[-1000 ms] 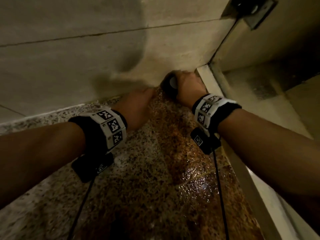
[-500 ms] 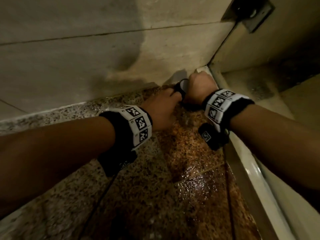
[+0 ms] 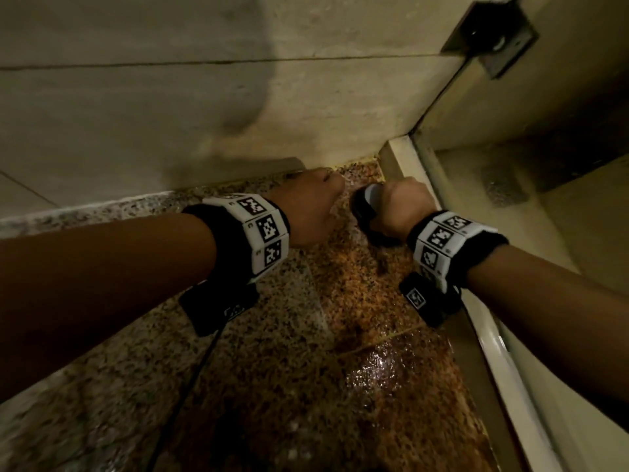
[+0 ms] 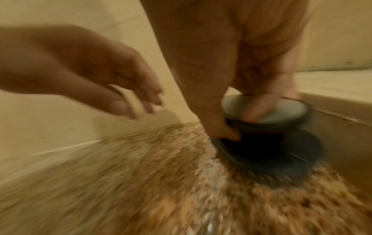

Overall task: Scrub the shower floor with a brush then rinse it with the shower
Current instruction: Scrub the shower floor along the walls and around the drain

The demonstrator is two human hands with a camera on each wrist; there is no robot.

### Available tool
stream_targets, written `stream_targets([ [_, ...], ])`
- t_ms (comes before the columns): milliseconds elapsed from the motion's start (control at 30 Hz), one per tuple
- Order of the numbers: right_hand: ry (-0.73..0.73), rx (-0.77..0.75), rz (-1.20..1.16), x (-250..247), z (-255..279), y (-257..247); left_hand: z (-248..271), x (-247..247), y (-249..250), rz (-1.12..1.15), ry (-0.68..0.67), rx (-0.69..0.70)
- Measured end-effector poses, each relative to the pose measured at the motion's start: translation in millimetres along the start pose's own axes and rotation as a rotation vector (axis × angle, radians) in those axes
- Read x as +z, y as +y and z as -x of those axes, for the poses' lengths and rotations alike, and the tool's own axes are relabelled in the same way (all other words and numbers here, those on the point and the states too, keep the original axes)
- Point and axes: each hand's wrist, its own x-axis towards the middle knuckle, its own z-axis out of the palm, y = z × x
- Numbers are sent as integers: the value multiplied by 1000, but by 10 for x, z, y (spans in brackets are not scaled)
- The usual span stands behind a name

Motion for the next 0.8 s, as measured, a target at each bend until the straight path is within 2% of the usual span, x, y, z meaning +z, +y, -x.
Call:
stream_targets([
  [133,170,-59,-38,125,-251,54,29,7,-25,16,17,6],
  [267,108,-73,-8,275,-22,140,8,73,-48,37,36,25],
  [400,22,-9,-58,494,435,230,-93,249,27,100,15,42],
  [500,60,33,-89,542,537,196,-148,249,157,139,52,73],
  [600,173,27,-71,379,220,44,-153,188,213,176,127,98],
  [733,308,38,-107,118,-466,-131,-123,208,76,160,101,105],
  [800,354,52,-124,121,-637,-122,-113,159,-14,140,118,86],
])
